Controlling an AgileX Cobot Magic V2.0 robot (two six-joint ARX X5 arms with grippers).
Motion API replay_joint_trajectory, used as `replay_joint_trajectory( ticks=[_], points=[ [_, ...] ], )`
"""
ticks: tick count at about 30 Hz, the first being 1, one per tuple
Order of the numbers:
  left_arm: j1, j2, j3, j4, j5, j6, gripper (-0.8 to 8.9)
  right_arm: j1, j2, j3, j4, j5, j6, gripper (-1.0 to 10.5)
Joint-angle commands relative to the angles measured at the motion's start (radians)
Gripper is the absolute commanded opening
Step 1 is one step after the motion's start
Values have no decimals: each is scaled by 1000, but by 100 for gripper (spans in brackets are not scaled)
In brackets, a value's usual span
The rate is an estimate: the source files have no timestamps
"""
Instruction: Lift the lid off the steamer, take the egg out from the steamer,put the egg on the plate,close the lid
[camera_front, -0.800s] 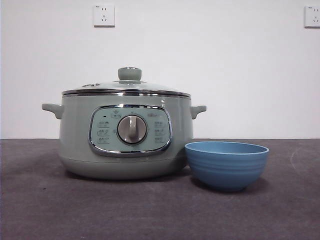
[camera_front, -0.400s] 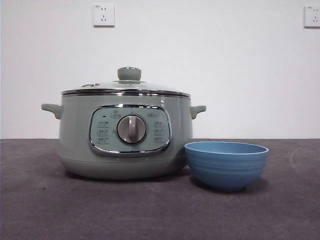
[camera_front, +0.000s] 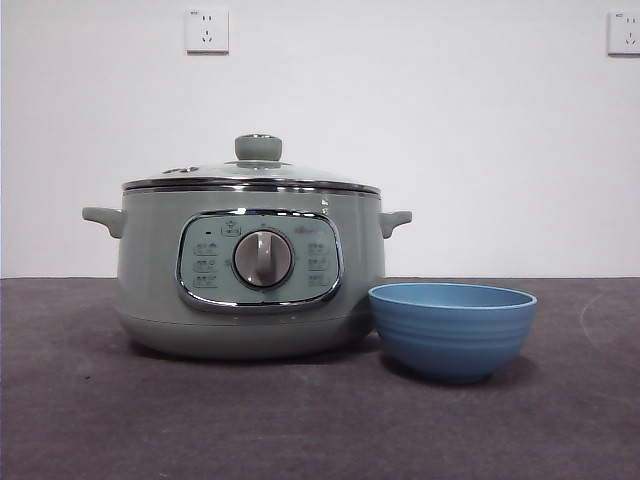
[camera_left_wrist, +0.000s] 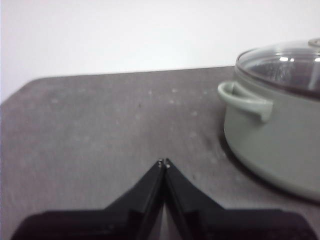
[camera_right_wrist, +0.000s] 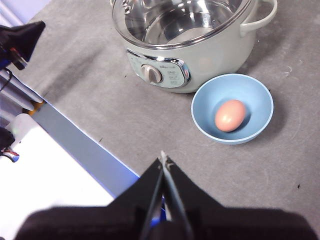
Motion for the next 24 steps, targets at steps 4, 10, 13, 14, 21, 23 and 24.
replay_joint_trajectory(
  ticks=[4,10,13,14,21,23,24],
  points=[
    [4,-11,-14,-62,-2,-32,-3,2,-1,-5,2,1,6,0],
    [5,-11,-14,-53,0,-58,-3,2,-1,-5,2,1,6,0],
    [4,-11,-14,-53,0,-58,-3,2,-1,-5,2,1,6,0],
    [4,-11,-14,-53,0,-58,-3,2,-1,-5,2,1,6,0],
    [4,-11,-14,-53,0,-58,-3,2,-1,-5,2,1,6,0],
    [4,-11,-14,-53,0,-58,-3,2,-1,-5,2,1,6,0],
    [4,-11,-14,-53,0,-58,-3,2,-1,-5,2,1,6,0]
  ],
)
